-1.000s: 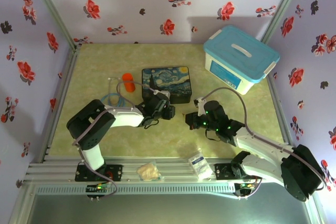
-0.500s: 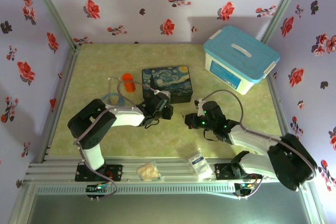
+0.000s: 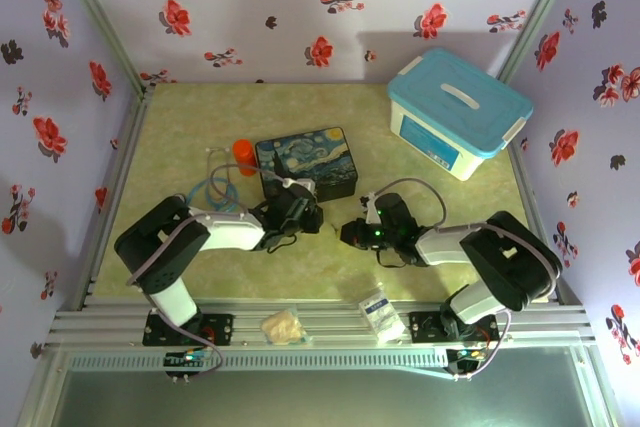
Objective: Unlock a padlock with a key
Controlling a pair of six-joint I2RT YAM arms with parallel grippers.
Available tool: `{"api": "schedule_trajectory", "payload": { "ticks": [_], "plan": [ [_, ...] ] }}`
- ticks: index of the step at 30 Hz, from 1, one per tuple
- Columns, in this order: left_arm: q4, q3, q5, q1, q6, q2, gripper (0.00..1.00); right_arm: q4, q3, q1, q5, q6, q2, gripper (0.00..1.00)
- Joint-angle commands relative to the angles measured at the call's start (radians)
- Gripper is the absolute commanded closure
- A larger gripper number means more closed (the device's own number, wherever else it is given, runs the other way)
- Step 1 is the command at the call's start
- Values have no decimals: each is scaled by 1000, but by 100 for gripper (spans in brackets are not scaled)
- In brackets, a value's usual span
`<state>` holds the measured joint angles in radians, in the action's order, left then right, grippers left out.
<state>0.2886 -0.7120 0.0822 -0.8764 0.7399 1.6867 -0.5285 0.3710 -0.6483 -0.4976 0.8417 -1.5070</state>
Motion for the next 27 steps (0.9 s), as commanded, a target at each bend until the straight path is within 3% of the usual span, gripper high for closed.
{"api": "schedule_trajectory", "payload": {
  "ticks": [1,18,27],
  "plan": [
    [98,26,4,5,66,-45,83,-57,18,-11,-25,20,-27,100],
    [235,83,13,4,171,-64,84,-214,73,-36,-96,89,-155,100],
    [225,80,13,4,162,-68,84,-324,62,-40,-107,143,-223,100]
  ]
}}
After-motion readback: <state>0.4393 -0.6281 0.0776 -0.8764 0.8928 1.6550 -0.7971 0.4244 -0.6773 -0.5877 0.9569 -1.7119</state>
